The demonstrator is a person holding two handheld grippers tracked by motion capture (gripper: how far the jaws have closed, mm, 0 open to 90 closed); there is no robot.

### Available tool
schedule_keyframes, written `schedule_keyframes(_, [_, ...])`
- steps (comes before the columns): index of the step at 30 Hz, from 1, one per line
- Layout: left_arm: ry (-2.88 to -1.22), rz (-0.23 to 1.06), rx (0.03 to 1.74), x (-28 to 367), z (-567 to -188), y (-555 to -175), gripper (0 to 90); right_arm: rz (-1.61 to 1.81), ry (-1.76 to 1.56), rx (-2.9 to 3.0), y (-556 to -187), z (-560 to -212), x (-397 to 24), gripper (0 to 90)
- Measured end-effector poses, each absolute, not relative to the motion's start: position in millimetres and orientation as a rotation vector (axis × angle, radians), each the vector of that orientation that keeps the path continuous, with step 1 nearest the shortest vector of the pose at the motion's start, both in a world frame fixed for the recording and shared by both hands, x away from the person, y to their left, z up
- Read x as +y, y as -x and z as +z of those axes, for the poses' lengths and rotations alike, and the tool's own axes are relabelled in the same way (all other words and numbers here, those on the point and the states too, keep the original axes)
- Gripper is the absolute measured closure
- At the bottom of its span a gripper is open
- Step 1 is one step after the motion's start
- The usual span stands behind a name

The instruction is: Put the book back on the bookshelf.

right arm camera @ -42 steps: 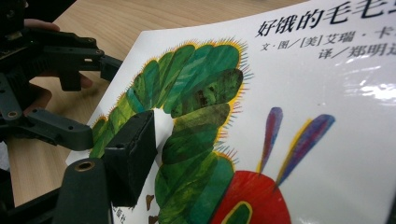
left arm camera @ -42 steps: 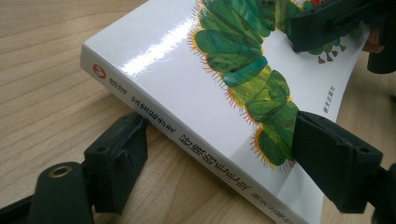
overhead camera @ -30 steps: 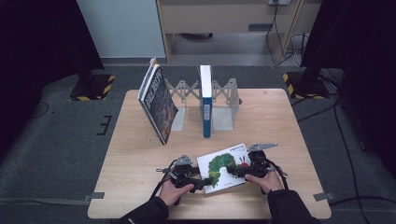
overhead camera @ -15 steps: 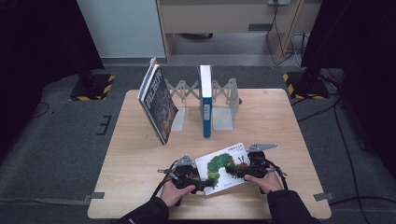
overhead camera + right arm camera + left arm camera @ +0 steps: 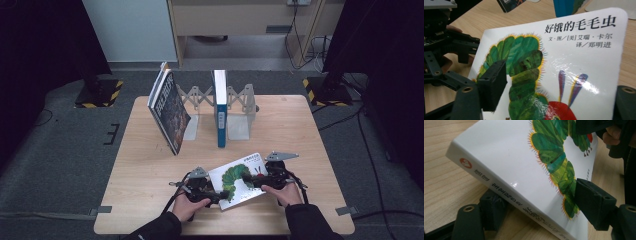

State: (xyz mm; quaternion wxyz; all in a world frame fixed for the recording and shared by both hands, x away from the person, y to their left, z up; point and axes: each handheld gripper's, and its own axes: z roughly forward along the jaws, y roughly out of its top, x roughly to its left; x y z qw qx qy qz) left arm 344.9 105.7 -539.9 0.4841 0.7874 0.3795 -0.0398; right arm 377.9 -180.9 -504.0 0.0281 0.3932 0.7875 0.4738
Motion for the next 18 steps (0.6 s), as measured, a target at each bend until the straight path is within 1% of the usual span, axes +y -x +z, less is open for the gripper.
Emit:
schedule_keyframes(7, [-1.915,-0.104,0.924,105.3,-540.2,-344.7,28.8,1.360,-1.231,2.417,-378.2,-502.5,-180.4,28.2])
schedule_keyframes(14, [-1.915,-0.107,0.923,105.3,-540.2,-344.7,29.8,1.342,-1.251,2.417,-378.6,-502.1,-181.6,28.9])
schedule_keyframes(16, [-1.917,-0.104,0.924,105.2,-540.1,-344.5,29.9,1.330,-1.271,2.414,-378.6,-502.0,-182.1,27.1])
schedule_keyframes(18, [-1.917,-0.104,0.924,105.2,-540.1,-344.4,30.3,1.315,-1.274,2.404,-379.2,-501.8,-183.6,27.5])
